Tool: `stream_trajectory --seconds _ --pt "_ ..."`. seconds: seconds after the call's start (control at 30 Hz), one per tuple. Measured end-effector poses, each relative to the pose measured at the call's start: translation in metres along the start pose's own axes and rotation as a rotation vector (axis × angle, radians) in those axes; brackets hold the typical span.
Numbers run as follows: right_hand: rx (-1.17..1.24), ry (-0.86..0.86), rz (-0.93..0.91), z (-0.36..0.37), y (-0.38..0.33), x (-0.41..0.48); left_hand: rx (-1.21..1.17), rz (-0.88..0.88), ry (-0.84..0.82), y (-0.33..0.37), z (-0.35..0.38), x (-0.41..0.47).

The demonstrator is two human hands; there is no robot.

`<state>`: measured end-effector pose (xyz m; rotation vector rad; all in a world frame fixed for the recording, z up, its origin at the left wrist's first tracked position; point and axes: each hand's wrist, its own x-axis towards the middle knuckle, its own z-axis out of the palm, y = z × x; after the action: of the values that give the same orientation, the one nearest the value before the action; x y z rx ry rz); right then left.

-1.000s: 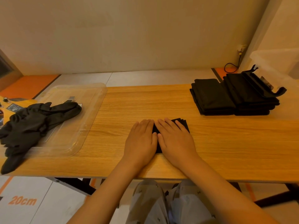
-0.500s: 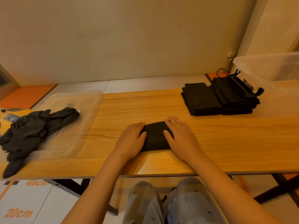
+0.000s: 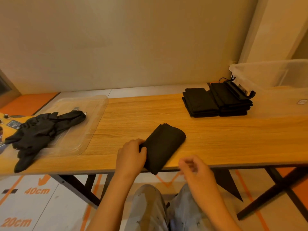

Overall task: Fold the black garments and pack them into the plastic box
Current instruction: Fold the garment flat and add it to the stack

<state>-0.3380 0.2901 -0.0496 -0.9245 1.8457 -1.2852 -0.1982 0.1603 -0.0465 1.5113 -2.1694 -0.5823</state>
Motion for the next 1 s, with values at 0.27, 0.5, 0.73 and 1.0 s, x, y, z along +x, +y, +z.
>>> stream_trajectory --seconds 0.27,0.5,0.73,1.0 --pt "0.574 -0.291 0.390 0.029 0.008 -0.002 -0.403 -0.082 0.025 0.001 0.005 -0.043" --pt "0.596 -0.152 0.361 0.030 0.006 -0.006 -0.645 -0.224 0.025 0.001 0.010 -0.070" --pt "0.644 -0.247 0.382 0.007 0.014 -0.016 -1.213 -0.464 -0.429 0.005 0.009 -0.084" --pt "0.607 -0.344 0.381 -0.017 0.027 -0.030 -1.835 -0.594 -0.781 0.012 0.028 -0.083"
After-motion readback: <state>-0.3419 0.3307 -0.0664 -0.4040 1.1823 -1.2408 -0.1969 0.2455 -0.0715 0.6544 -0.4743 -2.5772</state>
